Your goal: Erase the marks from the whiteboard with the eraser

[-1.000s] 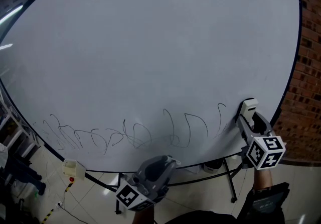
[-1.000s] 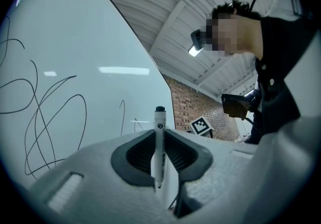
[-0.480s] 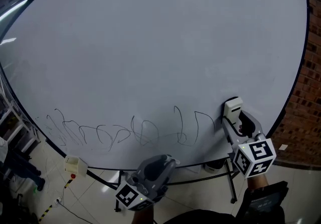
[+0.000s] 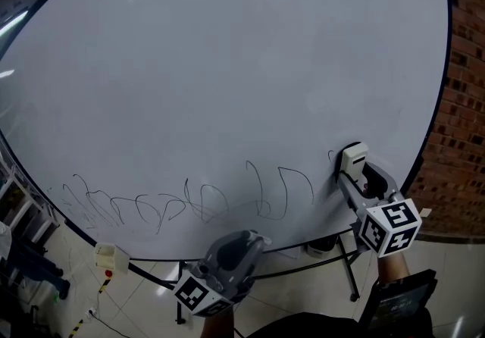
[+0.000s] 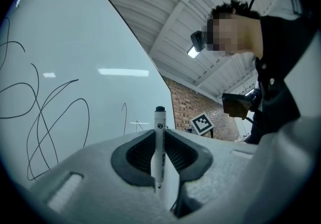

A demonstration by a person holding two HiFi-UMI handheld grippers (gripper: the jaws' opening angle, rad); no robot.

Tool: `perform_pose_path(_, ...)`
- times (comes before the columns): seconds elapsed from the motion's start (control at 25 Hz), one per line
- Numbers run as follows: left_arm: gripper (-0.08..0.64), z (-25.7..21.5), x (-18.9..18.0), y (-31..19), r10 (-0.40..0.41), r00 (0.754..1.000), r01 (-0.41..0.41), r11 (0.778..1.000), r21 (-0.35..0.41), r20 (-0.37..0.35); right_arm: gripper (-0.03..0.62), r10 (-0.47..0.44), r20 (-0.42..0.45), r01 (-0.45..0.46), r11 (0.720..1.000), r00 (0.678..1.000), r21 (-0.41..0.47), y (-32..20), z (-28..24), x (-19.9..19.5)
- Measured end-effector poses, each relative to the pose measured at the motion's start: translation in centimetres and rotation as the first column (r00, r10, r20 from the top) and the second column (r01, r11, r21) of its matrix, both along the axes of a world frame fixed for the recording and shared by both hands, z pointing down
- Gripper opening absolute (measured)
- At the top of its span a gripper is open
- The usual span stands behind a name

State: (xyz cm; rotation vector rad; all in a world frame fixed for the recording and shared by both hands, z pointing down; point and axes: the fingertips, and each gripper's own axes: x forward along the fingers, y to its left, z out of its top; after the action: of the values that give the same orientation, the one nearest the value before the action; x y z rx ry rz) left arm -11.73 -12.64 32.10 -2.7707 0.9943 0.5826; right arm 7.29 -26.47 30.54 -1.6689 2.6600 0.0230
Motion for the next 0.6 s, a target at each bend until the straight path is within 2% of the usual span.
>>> perform_pose_path(0.4,0.063,0.1,1.1,-0.2,0.007,1.000,-0.007,1.000,-0.002,-0.002,0.230,0.125,0.045,-0.124,0.992,0.991,-0.028,-1.4,0.3,6.3)
perform_pose_path(0.6,0.062,0.5,0.7,-0.1,-0.005,1.000,0.005,1.000,-0.016,-0.002,0.229,0.179,0.048,-0.177,0.984,0.983,-0.032,-1.4,0.0,6.7)
